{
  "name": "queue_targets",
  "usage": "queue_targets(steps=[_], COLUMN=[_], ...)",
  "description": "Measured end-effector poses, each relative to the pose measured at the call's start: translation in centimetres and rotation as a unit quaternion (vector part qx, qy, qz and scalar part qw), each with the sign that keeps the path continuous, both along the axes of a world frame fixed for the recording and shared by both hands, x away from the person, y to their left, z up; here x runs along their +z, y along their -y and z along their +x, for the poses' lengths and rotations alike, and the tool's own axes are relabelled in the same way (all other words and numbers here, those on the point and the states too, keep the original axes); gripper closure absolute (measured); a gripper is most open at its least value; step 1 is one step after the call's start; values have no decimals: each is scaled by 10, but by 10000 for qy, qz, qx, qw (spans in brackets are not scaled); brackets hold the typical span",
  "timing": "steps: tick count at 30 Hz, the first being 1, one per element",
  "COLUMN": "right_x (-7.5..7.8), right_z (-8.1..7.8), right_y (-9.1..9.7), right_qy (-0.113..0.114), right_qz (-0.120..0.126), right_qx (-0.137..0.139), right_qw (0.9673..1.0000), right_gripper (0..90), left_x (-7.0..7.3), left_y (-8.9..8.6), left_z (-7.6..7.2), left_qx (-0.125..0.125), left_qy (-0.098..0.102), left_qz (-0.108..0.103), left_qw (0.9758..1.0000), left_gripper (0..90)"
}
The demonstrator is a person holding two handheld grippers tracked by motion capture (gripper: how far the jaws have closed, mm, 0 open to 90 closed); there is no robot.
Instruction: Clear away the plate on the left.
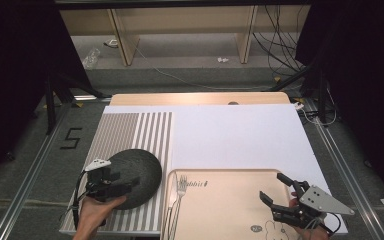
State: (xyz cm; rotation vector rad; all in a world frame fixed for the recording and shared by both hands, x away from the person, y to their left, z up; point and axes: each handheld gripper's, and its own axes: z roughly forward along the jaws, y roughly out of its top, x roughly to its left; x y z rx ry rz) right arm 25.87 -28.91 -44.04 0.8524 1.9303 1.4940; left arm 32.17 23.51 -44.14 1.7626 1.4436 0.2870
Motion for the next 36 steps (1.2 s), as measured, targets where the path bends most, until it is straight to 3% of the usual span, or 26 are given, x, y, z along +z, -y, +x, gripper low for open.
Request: queue_targets(steps=[11,14,24,32,36], right_x=[0,0,0,0,0], right_z=[-1,0,-1,-1,-1], right_y=[0,0,-1,-2,-2], right_qy=[-4,-2,-9,-1,-1], right_qz=[-6,-15,-18,-30,-20], right_qx=[-3,0,5,14,13], right_qw=[10000,10000,10000,10000,10000], right_gripper=[220,220,220,220,220], left_x=[-2,-3,-8,-15,-18], left_y=[-17,-24,-40,-54,-60], left_z=[-6,-11,-23,-31,-32], left_qx=[453,588,904,1213,1410], left_qy=[-68,-122,-265,-460,-518], left_qz=[-102,-338,-374,-518,-707], left_qw=[9989,9976,9948,9902,9861], left_gripper=[172,172,178,179,189])
